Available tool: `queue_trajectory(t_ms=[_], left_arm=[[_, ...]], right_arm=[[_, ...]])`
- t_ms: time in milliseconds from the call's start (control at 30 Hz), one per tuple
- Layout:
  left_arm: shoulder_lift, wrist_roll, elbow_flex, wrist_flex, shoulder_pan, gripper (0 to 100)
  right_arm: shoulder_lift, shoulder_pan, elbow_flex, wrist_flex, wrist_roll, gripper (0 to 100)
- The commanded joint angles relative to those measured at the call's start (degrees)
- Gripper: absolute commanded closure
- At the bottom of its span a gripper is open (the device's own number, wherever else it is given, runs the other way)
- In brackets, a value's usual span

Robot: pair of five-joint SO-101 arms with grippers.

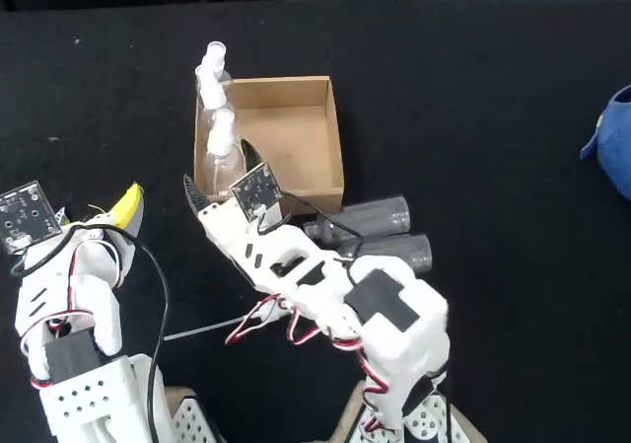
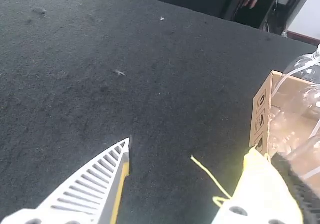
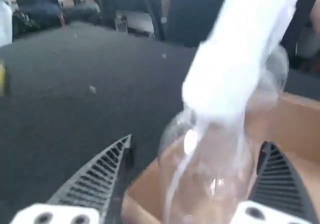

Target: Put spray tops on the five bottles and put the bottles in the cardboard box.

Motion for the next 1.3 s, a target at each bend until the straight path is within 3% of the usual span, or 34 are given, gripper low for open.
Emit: queue_trajectory(t_ms=[0,333,1033,1100,1233,1267], left_arm=[[-0.7,0.0,-0.57,-1.58,-0.75,76],[-0.7,0.0,-0.57,-1.58,-0.75,76],[-0.7,-0.09,-0.48,-1.58,-0.75,76],[-0.7,-0.09,-0.48,-1.58,-0.75,76],[-0.7,-0.09,-0.48,-1.58,-0.75,76],[-0.7,-0.09,-0.48,-1.58,-0.75,76]], right_arm=[[-6.29,0.7,0.57,-1.23,0.0,66.2],[-8.22,0.79,2.68,-1.23,0.09,66.2],[-34.86,0.7,24.48,3.16,-0.18,66.4],[-37.58,0.79,26.86,3.16,-0.18,70.7],[-40.48,4.75,25.01,8.79,-0.26,98.3],[-40.66,6.33,23.43,11.6,-0.26,98.8]])
